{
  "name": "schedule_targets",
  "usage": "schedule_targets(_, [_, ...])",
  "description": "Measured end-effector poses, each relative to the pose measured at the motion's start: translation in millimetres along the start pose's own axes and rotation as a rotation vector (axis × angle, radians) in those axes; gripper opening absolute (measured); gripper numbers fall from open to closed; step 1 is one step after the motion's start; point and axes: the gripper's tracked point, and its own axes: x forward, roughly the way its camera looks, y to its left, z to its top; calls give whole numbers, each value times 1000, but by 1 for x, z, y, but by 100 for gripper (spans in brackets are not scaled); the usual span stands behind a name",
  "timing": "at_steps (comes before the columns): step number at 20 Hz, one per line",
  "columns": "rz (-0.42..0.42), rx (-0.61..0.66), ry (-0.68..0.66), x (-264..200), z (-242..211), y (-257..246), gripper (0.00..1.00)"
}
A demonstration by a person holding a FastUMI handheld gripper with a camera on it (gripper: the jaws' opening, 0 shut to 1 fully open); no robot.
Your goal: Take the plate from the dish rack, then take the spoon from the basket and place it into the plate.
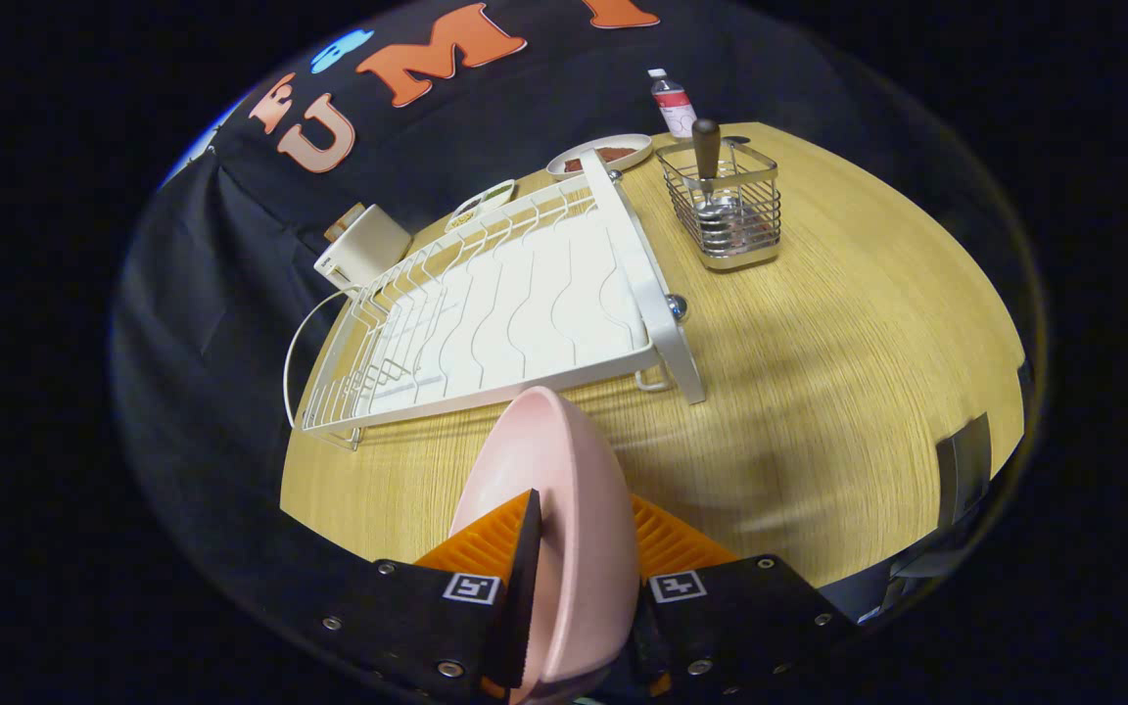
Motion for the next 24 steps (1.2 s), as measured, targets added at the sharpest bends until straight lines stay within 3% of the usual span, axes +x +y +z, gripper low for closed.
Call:
schedule_targets(5, [-66,-66,-33,13,9,-9,57])
schedule_targets(8, [-112,-121,-48,18,12,-19,72])
schedule_targets(10, [-185,-167,-69,14,20,-34,78])
schedule_targets(12, [-260,-234,-104,9,32,-50,78])
schedule_targets(18, [-259,-280,-182,-21,60,-51,77])
schedule_targets(24, [-257,-329,-387,-63,115,-48,79])
